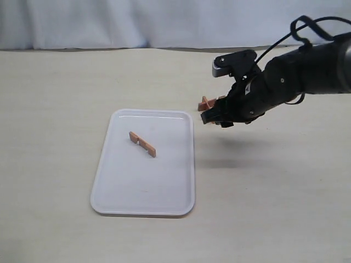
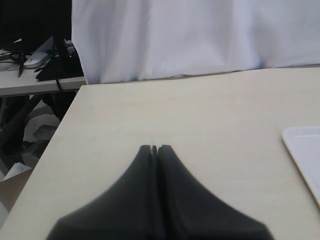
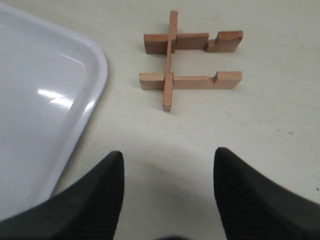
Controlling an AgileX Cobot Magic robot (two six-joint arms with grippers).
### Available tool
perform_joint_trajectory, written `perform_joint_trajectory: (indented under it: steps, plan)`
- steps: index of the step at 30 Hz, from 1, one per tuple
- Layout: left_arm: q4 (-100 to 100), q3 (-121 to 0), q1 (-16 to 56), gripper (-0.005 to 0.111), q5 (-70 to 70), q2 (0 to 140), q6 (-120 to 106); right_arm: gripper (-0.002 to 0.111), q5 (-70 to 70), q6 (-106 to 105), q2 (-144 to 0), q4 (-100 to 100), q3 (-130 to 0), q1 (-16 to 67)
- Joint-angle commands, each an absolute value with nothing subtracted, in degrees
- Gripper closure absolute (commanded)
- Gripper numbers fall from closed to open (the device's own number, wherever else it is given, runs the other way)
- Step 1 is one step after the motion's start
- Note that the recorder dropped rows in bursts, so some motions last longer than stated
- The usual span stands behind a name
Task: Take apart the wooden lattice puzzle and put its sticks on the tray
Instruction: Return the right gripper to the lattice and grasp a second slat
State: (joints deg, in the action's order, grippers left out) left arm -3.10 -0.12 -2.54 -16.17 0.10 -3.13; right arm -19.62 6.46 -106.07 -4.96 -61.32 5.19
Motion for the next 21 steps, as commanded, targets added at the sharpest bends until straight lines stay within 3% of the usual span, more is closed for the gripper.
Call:
perform_joint_trajectory:
  steps: [1,21]
  plan:
    - [-3.5,0.0,-2.3,0.107,-15.5,0.0,-2.7,0.056,-14.5,6.7,-110.3,-4.7,-61.4,4.8]
    - [-3.5,0.0,-2.3,0.107,-15.5,0.0,-2.7,0.057,-1.9,6.9,-118.0,-4.7,-63.3,4.7]
